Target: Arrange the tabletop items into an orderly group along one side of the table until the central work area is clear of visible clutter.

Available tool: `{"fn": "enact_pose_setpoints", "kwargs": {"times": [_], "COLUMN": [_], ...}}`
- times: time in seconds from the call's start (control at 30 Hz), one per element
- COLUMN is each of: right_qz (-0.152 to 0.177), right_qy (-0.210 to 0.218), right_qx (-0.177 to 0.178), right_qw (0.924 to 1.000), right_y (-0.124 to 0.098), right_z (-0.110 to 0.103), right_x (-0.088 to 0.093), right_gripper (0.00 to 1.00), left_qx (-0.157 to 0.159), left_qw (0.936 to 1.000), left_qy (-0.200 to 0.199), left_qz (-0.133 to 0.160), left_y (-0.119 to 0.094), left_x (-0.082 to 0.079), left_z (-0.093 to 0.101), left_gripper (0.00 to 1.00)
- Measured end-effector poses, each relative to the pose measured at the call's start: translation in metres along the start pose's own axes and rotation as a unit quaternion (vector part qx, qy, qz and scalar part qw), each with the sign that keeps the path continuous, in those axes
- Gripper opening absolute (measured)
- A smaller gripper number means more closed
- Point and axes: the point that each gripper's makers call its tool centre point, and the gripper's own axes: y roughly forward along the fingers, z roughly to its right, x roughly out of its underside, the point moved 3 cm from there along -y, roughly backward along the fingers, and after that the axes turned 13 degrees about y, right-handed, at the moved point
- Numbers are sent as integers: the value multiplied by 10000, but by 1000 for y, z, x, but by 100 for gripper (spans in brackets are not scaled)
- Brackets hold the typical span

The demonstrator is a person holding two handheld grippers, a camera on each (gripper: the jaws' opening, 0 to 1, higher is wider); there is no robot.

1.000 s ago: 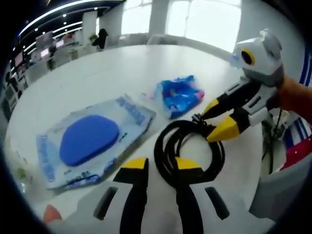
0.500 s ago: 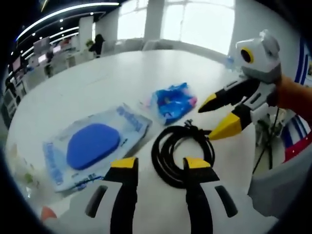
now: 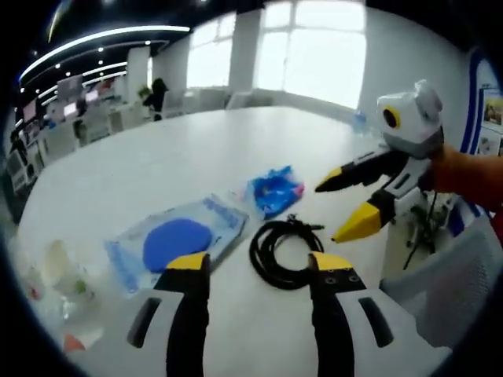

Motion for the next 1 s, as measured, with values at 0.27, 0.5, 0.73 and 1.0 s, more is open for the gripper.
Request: {"fn": "enact_pose_setpoints", "kwargs": {"times": [0.27,0.5,0.73,1.0], "right_qz": [380,590,664,834], "right_qy": [-60,-79,-98,0], "right_qx": [129,155,251,279], "right_qw": [9992,9981,9974,9961], "right_y": [-13,-16,-20,-28], "right_z": [-30,-58,-74,-87], "right_x": [-17,-21,-15,-8], "right_gripper": [68,74,77,83], "left_qx": [-386,-638,-898,-1173], "left_qw": [9976,9948,9912,9854], "left_qy": [-151,24,376,-36], "left_qz": [561,793,894,1233], "left_y": [-62,-112,-166,-197], "left_x": [-8,-3,12,24], "left_z": [-22,-37,-54,-47], "left_gripper": [53,55,57,64]}}
